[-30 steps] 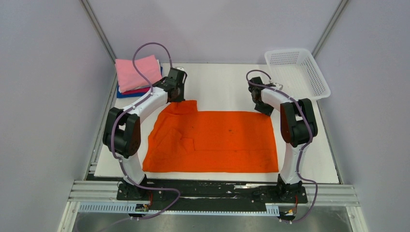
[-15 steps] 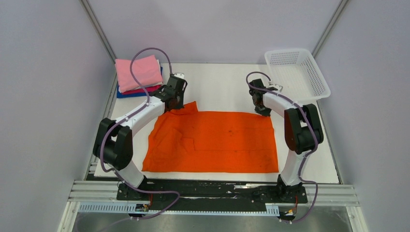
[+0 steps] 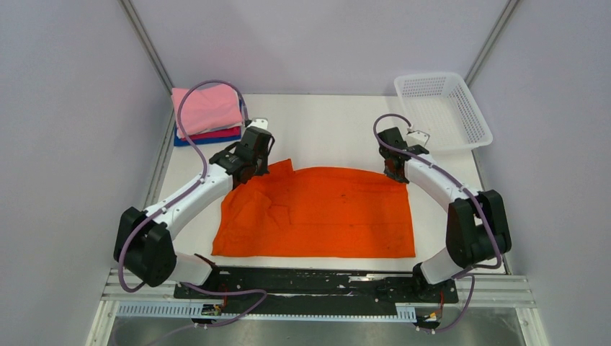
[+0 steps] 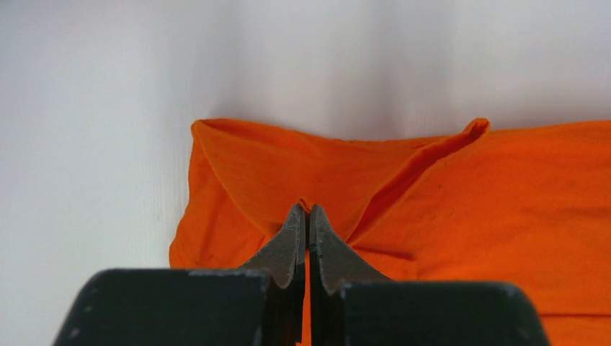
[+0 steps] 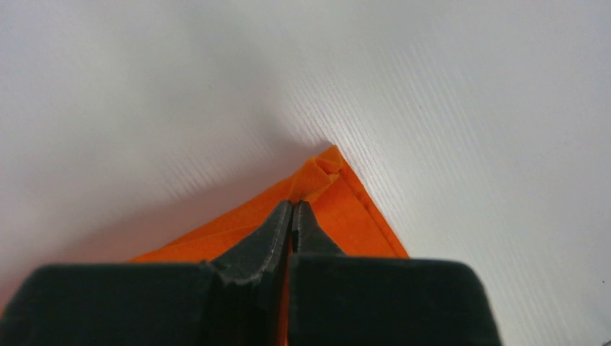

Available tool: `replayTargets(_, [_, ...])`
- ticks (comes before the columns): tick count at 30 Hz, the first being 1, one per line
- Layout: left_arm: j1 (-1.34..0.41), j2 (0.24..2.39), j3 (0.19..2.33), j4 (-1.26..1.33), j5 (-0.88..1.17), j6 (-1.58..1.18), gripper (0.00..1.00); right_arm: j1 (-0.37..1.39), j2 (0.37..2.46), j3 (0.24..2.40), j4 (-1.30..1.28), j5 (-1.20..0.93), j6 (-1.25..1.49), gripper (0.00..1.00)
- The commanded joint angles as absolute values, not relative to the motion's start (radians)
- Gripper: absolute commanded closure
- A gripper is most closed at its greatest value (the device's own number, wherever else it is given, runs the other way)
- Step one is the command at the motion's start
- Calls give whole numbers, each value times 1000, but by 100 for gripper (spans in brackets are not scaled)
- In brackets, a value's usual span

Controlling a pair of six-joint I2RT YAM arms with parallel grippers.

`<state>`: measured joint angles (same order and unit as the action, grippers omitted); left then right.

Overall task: Fold and stack the t-shirts
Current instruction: Fold the other side of the tshirt into a rectangle

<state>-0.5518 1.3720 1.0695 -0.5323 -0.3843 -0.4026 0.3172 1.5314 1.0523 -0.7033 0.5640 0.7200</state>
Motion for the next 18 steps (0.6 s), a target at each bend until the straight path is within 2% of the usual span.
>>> replayTargets(1, [-594,1255,1032,-616,-454,-472,100,331,1436,1015,-702,552,719,100])
replayTargets(18, [-737,1079,977,-850,-530,-631,100,350,1265,920,-724,455,650,100])
